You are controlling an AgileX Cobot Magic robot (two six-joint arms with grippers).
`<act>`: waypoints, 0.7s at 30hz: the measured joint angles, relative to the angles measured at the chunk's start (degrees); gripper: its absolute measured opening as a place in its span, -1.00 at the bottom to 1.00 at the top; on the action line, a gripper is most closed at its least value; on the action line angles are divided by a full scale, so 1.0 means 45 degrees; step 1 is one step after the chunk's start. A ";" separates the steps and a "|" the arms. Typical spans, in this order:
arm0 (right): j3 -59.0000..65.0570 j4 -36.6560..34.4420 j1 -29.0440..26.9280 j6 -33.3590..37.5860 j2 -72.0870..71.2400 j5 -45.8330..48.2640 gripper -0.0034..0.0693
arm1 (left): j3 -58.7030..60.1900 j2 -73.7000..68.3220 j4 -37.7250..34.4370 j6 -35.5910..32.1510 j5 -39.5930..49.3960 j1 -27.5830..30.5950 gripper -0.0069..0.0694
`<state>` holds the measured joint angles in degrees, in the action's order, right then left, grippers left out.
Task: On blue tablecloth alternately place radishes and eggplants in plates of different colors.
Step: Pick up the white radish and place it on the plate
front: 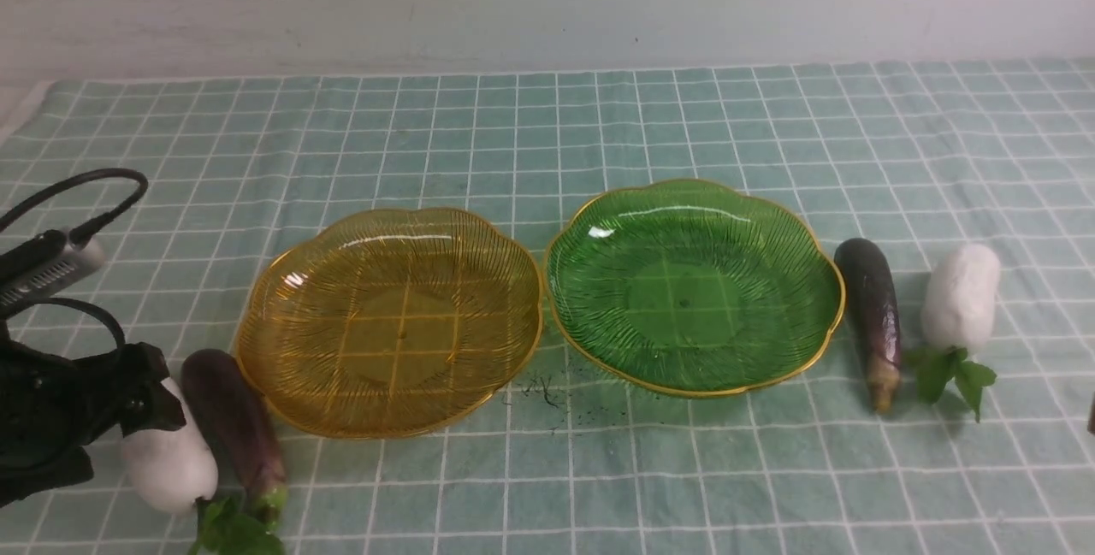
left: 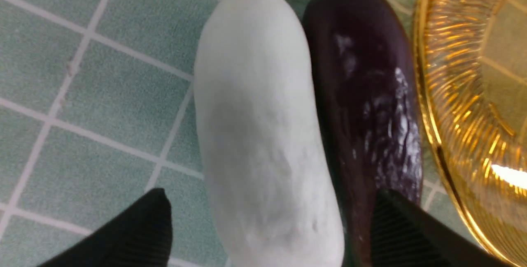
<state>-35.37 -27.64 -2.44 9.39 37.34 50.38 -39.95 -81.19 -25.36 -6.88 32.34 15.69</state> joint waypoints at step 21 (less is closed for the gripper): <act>-0.1627 0.2117 0.0000 -0.0890 0.3029 0.0862 -0.94 | -0.0229 -0.0802 0.0157 -0.0009 0.0050 0.0000 0.30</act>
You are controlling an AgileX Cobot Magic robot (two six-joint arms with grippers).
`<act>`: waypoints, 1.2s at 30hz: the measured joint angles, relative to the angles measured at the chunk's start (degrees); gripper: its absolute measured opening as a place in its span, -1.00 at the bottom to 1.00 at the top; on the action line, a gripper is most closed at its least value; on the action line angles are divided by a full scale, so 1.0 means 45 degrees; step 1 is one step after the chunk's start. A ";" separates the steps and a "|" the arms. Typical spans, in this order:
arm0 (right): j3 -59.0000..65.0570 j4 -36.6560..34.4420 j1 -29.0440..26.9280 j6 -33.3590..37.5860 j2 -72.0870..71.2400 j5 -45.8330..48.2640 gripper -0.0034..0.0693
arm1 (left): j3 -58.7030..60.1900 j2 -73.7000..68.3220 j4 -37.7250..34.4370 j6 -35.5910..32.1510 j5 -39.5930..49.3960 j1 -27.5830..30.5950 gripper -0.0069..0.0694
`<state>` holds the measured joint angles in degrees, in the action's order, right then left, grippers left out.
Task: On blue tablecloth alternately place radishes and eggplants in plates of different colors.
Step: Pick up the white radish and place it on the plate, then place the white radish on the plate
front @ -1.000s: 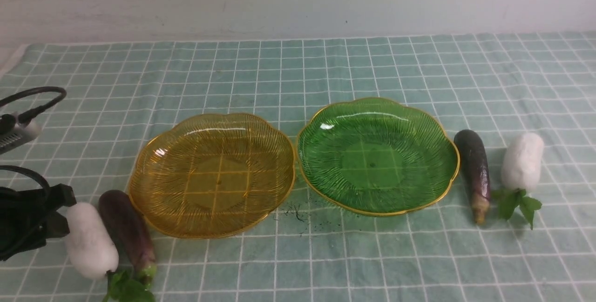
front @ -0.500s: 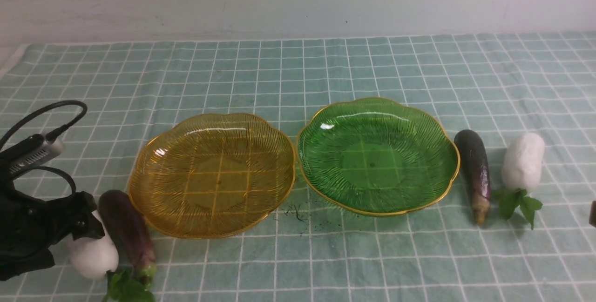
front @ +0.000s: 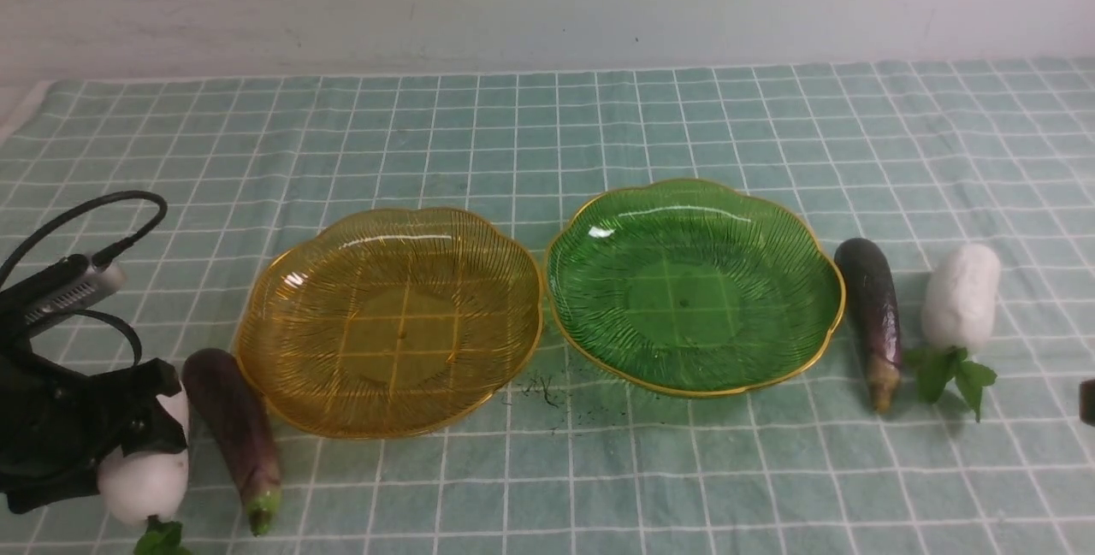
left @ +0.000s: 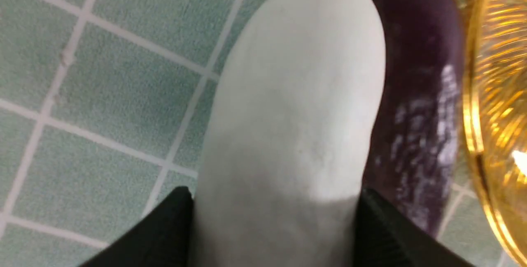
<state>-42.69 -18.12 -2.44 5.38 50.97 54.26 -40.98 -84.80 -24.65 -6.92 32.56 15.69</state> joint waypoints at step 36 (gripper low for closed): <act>-0.6850 0.3640 0.0000 -0.3398 1.3155 -0.3058 0.72 | -1.2532 -0.7846 -0.3358 -0.2707 0.1544 -0.8692 0.30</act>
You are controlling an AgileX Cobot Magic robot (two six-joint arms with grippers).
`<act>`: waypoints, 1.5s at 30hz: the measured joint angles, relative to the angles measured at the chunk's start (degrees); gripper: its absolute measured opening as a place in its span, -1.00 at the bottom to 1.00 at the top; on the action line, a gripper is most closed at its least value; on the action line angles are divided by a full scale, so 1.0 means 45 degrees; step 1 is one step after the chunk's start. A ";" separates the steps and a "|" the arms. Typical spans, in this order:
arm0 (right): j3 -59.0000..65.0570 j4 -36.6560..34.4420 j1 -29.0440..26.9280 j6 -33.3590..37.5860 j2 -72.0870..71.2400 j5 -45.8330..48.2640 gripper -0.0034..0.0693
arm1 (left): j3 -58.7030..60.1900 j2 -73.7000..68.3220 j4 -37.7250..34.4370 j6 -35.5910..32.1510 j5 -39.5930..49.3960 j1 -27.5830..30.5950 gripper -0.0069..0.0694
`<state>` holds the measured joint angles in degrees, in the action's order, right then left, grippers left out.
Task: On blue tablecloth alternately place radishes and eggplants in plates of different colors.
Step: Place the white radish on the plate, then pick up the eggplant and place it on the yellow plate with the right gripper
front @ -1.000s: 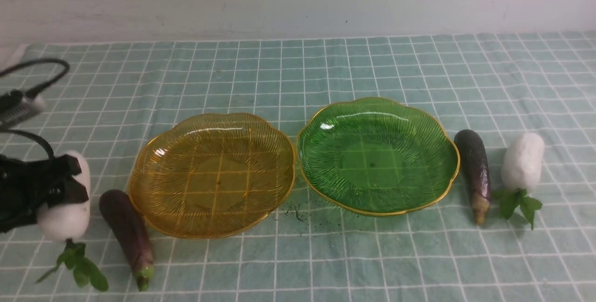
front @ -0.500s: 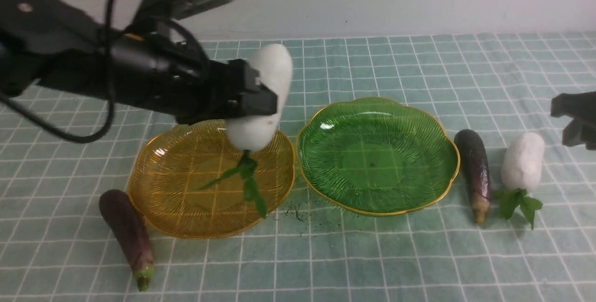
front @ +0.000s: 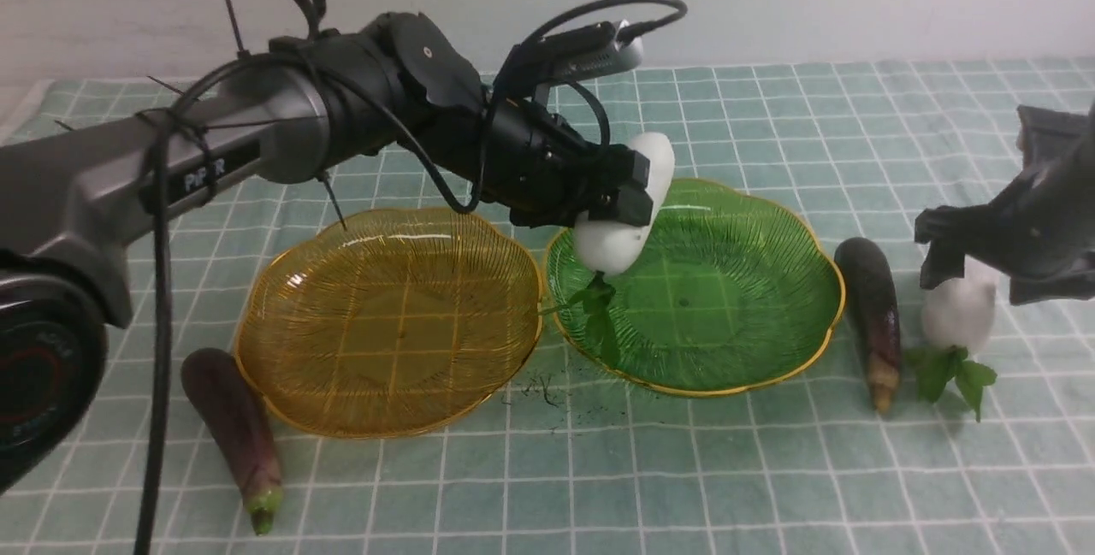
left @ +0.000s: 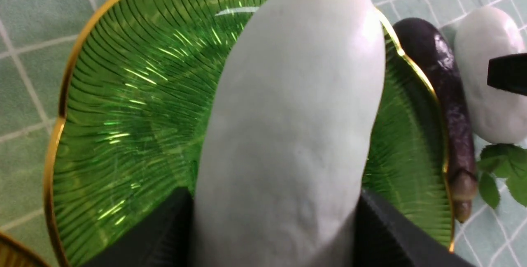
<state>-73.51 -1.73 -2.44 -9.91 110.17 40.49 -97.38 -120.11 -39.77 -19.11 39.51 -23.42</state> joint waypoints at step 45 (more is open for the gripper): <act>-0.3098 -0.5387 0.2789 0.4916 0.0545 0.2452 0.73 | 0.9698 1.2592 0.4362 0.2531 0.3881 0.5841 -0.84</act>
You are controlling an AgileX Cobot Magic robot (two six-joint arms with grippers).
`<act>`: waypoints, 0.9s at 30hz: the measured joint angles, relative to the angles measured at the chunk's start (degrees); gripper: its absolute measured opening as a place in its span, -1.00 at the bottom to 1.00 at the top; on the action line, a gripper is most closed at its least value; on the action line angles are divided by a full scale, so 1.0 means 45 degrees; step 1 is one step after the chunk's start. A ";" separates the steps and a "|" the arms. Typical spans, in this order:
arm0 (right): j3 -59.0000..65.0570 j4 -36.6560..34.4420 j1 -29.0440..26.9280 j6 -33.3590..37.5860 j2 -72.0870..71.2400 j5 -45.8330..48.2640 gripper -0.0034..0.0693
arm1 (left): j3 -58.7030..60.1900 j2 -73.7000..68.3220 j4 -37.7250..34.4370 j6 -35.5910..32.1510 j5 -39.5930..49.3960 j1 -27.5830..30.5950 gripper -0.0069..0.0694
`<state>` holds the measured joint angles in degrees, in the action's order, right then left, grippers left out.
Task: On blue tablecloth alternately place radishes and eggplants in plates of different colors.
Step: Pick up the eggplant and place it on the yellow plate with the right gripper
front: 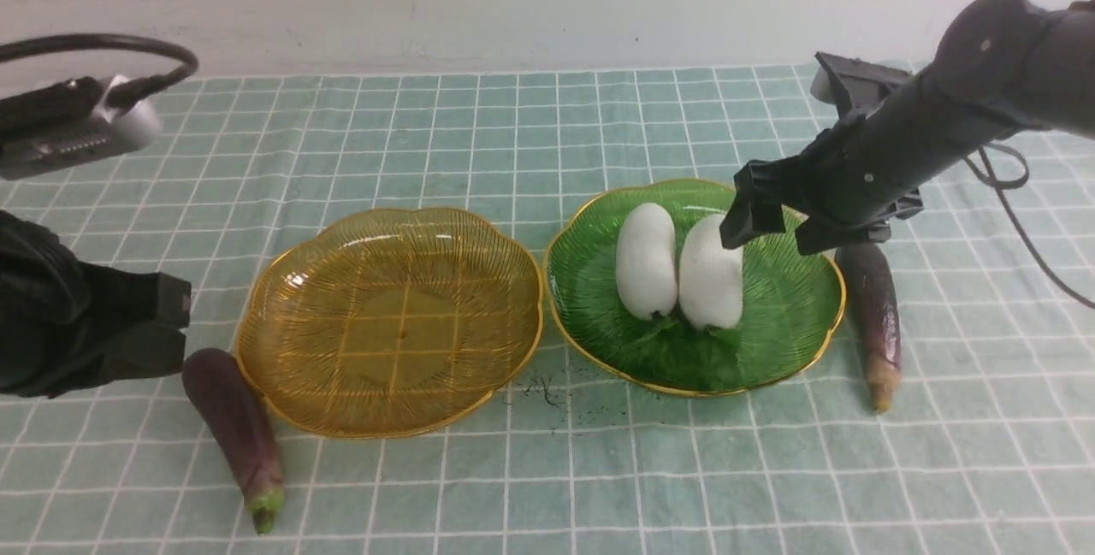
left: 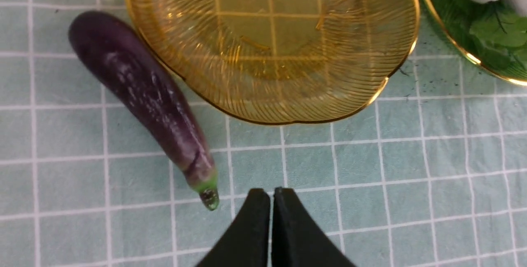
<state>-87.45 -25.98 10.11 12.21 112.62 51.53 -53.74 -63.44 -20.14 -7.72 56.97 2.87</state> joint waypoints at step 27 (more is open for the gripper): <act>-0.1432 0.2772 -0.2032 -0.1379 0.2060 0.3909 0.38 | 0.0100 -0.2655 0.0260 0.0023 -0.0729 0.0052 0.16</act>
<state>-93.89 -13.50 0.97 6.01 121.90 69.12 -53.29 -75.39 -18.97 -7.61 53.69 3.10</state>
